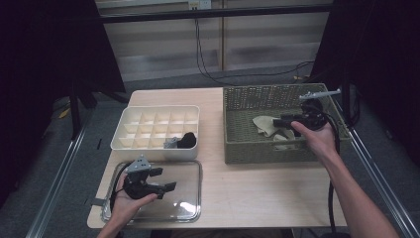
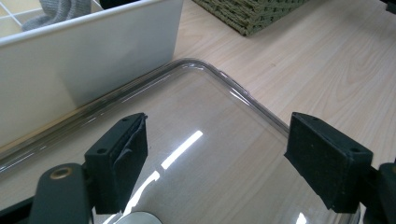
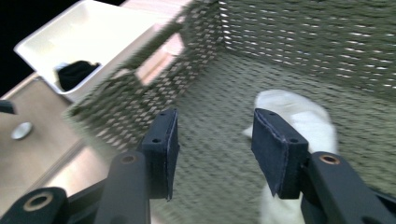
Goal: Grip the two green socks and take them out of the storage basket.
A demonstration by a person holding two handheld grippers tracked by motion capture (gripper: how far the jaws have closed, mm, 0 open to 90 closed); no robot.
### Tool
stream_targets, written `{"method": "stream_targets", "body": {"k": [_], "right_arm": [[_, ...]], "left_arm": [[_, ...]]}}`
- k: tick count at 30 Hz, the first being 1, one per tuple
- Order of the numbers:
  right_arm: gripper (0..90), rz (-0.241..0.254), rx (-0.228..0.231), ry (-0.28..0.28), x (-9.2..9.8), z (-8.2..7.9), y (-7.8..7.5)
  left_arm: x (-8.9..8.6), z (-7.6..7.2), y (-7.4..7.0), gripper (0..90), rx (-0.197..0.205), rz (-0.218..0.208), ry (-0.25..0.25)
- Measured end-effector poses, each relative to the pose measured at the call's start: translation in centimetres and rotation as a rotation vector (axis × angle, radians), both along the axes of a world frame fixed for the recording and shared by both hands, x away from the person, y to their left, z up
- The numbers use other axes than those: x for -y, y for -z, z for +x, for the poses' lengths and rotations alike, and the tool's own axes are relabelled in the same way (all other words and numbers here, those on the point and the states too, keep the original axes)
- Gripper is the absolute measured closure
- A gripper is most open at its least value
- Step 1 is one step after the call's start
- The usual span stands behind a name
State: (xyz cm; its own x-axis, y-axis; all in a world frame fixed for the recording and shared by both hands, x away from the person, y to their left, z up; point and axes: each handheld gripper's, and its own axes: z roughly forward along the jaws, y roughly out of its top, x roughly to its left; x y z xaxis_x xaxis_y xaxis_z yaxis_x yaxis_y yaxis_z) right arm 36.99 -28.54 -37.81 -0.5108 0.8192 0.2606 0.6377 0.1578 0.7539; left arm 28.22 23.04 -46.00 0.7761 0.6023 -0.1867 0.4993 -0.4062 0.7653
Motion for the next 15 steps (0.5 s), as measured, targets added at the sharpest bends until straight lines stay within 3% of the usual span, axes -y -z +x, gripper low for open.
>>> {"method": "stream_targets", "body": {"k": [3,4,6,11,15], "right_arm": [[51.4,-0.011,-0.031,0.002,0.3,1.6,0.0],[51.3,-0.021,-0.043,0.002,0.4,2.8,0.0],[51.3,-0.033,-0.052,0.002,0.4,3.2,0.1],[49.3,-0.099,-0.115,0.035,0.9,6.2,1.5],[45.8,-0.129,-0.151,0.052,0.9,7.6,2.2]], "left_arm": [[0.1,0.1,0.1,20.6,-0.005,0.004,-0.004],[0.1,0.2,0.2,20.8,-0.009,0.007,-0.004],[0.1,0.3,0.2,20.8,-0.008,0.007,-0.005],[-0.2,0.4,0.2,20.7,-0.004,0.011,-0.012],[-0.3,0.3,0.2,20.7,0.0,0.005,-0.015]]}}
